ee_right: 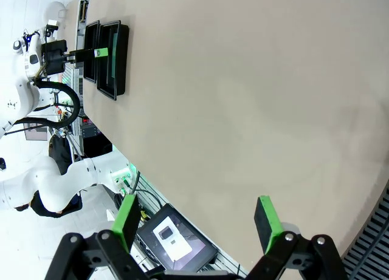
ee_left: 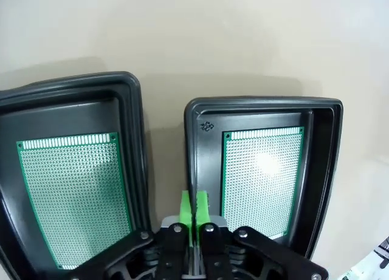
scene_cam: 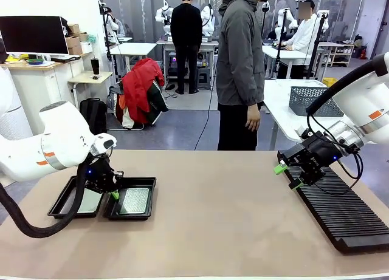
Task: Inspect and transfer BCBs to ESD trays.
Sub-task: Pick up the ESD tray and place it on the left side of the table.
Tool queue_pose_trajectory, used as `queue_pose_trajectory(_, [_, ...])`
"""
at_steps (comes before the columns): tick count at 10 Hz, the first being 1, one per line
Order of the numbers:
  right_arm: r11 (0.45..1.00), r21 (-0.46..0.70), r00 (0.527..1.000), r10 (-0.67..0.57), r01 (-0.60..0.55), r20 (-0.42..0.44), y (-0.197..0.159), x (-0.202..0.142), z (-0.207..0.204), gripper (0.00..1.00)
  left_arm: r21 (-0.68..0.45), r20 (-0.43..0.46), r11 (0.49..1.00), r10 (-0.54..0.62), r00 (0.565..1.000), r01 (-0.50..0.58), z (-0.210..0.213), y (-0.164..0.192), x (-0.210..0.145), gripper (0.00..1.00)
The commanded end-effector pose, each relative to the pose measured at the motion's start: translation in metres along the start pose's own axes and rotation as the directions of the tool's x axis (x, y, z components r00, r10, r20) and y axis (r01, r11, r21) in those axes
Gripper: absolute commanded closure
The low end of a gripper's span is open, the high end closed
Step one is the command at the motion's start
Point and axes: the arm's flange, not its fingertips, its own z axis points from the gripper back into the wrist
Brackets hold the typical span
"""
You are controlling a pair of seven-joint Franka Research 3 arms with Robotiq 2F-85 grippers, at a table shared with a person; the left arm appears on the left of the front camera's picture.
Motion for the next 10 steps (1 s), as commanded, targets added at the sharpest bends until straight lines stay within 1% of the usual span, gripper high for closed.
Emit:
queue_pose_trajectory(1, [1.0, -0.005, 1.0, -0.001, 0.001, 0.003, 0.0, 0.0, 0.001, 0.0, -0.001, -0.001, 1.0, 0.003, 1.0, -0.003, 0.002, 0.001, 0.0, 1.0])
queue_pose_trajectory(5, [1.0, -0.005, 1.0, -0.001, 0.001, 0.003, 0.0, 0.0, 0.001, 0.0, -0.001, -0.001, 1.0, 0.003, 1.0, -0.003, 0.002, 0.001, 0.0, 1.0])
queue_pose_trajectory(6, [1.0, -0.005, 1.0, -0.001, 0.001, 0.003, 0.0, 0.0, 0.001, 0.0, 0.0, 0.0, 1.0, 0.0, 1.0, 0.0, 0.0, -0.001, 0.0, 0.95])
queue_pose_trajectory(7, [1.0, -0.005, 1.0, -0.001, 0.001, 0.003, 0.0, 0.0, 0.001, 0.0, 0.005, 0.001, 1.0, -0.001, 1.0, 0.001, 0.003, -0.005, 0.0, 0.79])
queue_pose_trajectory(8, [1.0, -0.005, 1.0, -0.001, 0.001, 0.003, 0.0, 0.0, 0.001, 0.0, 0.008, -0.001, 1.0, -0.002, 1.0, 0.002, 0.005, -0.008, 0.0, 0.77])
queue_pose_trajectory(9, [1.0, -0.005, 1.0, -0.001, 0.001, 0.003, 0.0, 0.0, 0.001, 0.0, 0.016, -0.001, 1.0, -0.003, 1.0, 0.003, 0.006, -0.012, 0.0, 0.61])
queue_pose_trajectory(10, [1.0, -0.005, 1.0, -0.001, 0.001, 0.003, 0.0, 0.0, 0.001, 0.0, 0.028, 0.007, 1.0, -0.002, 1.0, 0.002, 0.01, -0.015, -0.001, 0.59])
